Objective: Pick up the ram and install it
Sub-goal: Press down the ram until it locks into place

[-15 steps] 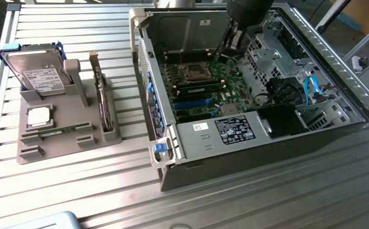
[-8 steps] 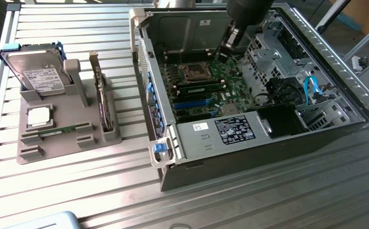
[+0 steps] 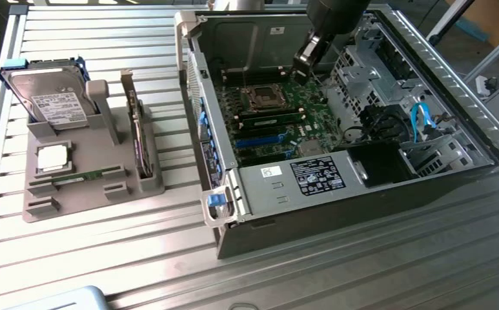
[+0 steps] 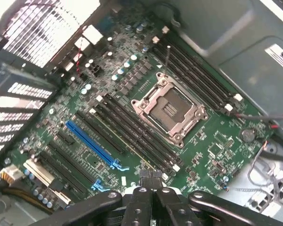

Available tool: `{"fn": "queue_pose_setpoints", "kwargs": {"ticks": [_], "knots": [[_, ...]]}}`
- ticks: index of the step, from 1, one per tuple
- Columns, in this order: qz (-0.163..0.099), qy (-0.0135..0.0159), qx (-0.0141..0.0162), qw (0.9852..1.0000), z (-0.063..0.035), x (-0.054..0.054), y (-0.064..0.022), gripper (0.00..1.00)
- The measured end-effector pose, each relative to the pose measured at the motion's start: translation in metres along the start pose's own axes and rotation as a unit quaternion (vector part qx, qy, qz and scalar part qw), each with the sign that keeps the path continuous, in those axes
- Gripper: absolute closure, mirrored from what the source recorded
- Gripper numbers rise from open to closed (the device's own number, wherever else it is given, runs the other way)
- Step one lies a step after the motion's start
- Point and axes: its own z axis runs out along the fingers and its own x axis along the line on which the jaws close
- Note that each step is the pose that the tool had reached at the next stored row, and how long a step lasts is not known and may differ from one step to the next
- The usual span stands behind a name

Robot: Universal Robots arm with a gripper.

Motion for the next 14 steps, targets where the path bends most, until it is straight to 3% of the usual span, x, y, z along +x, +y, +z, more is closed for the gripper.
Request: {"fn": "queue_pose_setpoints", "kwargs": {"ticks": [5,8,14], "knots": [[0.055,-0.0019,0.0011,0.9985,-0.0001,0.0,0.0,0.89],[0.084,-0.0028,0.0017,0.9965,-0.0001,0.0,0.0,0.89],[0.178,-0.006,0.0035,0.9841,-0.0001,0.0,0.0,0.89]]}}
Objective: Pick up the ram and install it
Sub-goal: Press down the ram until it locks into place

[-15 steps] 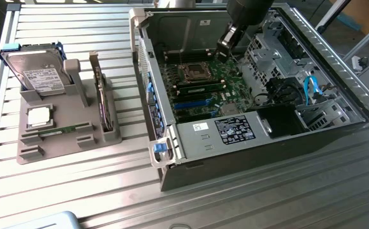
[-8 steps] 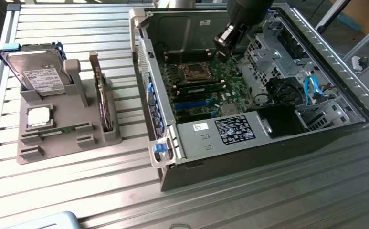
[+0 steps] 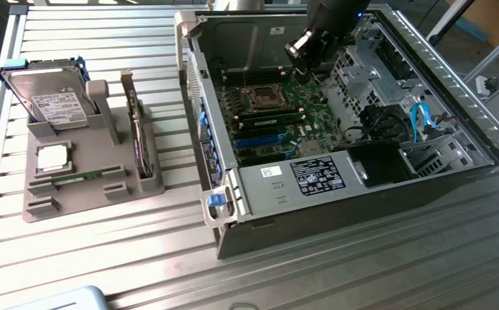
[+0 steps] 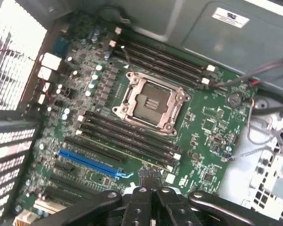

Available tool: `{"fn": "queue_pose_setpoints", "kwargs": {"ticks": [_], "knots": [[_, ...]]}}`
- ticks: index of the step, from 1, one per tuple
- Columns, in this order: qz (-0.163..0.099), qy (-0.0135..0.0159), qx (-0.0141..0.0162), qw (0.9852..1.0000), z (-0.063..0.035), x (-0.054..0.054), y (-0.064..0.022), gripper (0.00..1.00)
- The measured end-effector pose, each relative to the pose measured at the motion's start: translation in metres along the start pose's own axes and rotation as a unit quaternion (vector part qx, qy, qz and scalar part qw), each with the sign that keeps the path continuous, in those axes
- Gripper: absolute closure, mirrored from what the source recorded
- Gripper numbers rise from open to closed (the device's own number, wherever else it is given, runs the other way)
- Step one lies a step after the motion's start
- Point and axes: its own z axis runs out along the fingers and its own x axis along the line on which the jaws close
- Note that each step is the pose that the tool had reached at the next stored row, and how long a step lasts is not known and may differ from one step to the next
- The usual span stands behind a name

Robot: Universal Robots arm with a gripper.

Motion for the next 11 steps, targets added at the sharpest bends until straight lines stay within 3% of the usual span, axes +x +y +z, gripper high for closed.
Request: {"fn": "queue_pose_setpoints", "kwargs": {"ticks": [4,9,11], "knots": [[0.038,-0.0012,0.0008,0.9993,0.0,0.0,0.0,0.89],[0.09,-0.003,0.0018,0.996,0.0,0.0,0.0,0.89],[0.11,-0.0037,0.0021,0.994,0.0,0.0,0.0,0.89]]}}
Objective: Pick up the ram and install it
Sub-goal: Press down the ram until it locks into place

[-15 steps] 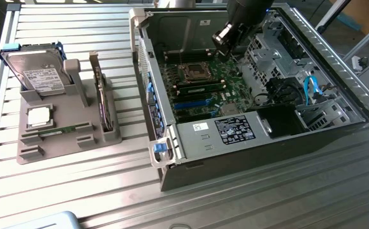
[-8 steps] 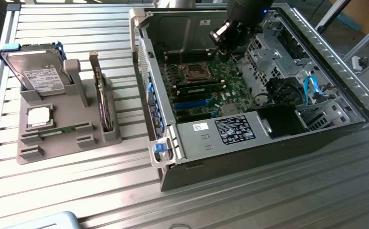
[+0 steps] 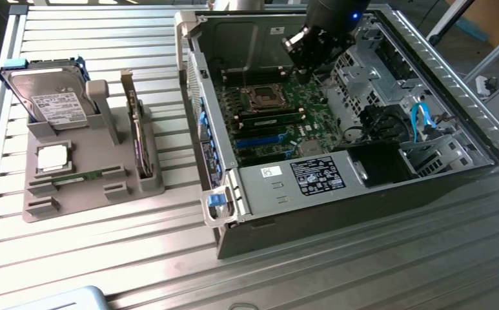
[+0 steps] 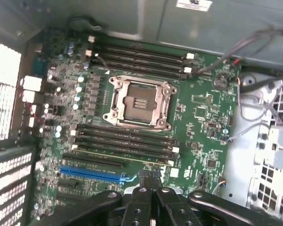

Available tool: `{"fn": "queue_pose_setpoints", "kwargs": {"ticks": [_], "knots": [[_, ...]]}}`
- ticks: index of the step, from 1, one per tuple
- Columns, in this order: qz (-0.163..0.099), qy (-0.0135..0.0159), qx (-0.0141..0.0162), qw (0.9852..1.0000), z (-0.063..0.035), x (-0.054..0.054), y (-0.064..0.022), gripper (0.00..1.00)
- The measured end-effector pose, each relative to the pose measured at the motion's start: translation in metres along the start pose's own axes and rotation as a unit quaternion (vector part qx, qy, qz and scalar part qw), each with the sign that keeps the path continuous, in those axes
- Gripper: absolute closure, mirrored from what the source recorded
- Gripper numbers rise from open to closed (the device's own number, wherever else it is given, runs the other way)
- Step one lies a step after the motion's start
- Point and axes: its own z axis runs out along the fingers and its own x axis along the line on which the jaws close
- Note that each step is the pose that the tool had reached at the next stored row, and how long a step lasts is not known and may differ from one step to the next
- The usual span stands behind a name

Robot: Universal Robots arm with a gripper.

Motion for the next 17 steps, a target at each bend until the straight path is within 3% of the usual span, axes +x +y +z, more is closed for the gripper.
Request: {"fn": "queue_pose_setpoints", "kwargs": {"ticks": [17], "knots": [[0.04,-0.0014,0.0006,0.9992,-0.0063,-0.0001,0.0002,0.89]]}}
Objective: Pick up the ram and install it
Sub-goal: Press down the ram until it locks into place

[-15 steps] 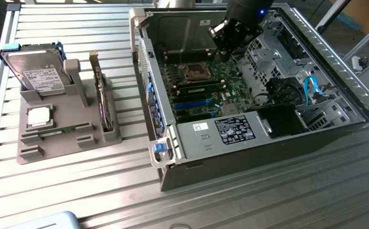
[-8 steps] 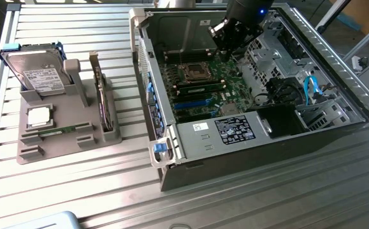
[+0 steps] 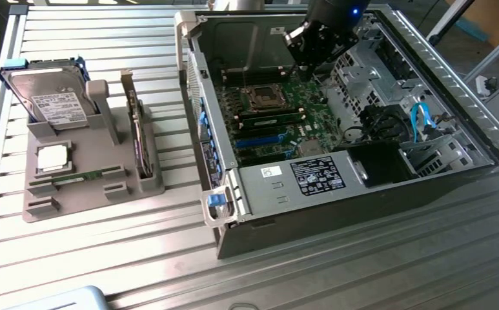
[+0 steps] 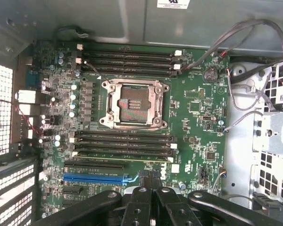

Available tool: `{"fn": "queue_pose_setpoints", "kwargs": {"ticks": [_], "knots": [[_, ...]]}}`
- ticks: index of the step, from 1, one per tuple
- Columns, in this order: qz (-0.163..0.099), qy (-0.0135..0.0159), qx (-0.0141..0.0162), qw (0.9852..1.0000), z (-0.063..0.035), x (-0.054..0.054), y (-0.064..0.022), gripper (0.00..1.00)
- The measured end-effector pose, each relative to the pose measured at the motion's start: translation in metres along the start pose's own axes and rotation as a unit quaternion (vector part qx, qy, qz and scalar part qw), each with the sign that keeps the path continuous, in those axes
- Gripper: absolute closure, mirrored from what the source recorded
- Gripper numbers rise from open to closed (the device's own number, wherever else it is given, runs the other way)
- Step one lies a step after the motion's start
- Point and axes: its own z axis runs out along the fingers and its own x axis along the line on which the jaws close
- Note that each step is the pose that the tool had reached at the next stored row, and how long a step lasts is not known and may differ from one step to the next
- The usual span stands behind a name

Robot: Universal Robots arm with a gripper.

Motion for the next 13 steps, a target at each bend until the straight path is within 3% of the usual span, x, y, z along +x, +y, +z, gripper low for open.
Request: {"fn": "queue_pose_setpoints", "kwargs": {"ticks": [13], "knots": [[0.021,-0.0007,0.0004,0.9998,-0.0097,-0.0002,0.0003,0.89]]}}
